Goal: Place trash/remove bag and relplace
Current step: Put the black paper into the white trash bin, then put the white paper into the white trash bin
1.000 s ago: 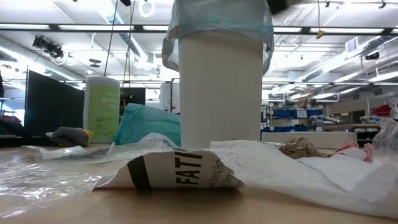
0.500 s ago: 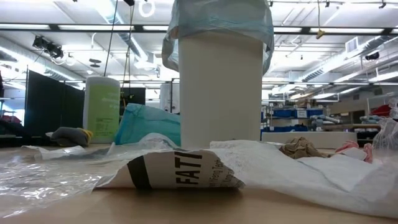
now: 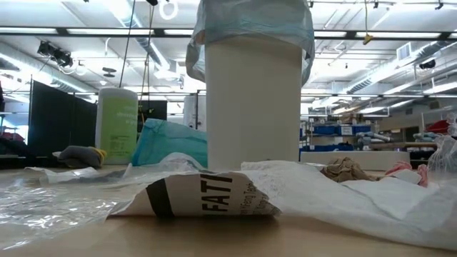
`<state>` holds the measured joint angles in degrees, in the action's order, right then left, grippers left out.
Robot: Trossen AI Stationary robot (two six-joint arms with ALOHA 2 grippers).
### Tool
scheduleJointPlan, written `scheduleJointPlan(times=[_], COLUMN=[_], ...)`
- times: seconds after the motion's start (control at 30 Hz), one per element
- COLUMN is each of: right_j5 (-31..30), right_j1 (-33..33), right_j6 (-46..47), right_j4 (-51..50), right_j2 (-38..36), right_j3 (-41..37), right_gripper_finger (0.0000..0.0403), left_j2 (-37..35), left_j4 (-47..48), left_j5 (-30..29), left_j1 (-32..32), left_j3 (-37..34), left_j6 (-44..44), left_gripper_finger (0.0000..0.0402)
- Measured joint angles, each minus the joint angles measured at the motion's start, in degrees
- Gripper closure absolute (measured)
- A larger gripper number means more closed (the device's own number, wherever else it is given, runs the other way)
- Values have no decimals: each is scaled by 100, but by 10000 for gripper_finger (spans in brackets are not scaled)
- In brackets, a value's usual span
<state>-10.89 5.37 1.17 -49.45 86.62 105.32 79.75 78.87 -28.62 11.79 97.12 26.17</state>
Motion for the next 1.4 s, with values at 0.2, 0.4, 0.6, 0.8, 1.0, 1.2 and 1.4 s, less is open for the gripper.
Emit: scheduleJointPlan(times=[0.2, 0.4, 0.6, 0.8, 1.0, 1.2, 1.4], right_j5=[159, 126, -397, -804, -819, -796, -746], right_j1=[41, -151, -423, -488, -488, -488, -488], right_j6=[-172, -54, 746, 1282, 1324, 1290, 1276], right_j4=[63, -668, -2023, -2189, -2190, -2205, -2304], right_j2=[-247, -928, -1869, -2363, -2413, -2283, -2157], right_j3=[206, 697, 769, 769, 767, 763, 763], right_gripper_finger=[259, 190, 173, 173, 172, 172, 172], left_j2=[0, -254, -628, -598, -597, -592, -570], left_j4=[16, -774, -2187, -3715, -5158, -6059, -6778], left_j5=[304, 753, 1818, 2595, 2028, 2205, 2210], left_j1=[-2, 145, 497, 879, 1006, 866, 673], left_j3=[-1, -1059, -2986, -4196, -4926, -5585, -6042], left_j6=[-22, 257, 515, 276, -262, -486, -678], left_gripper_finger=[270, 269, 268, 268, 267, 268, 268])
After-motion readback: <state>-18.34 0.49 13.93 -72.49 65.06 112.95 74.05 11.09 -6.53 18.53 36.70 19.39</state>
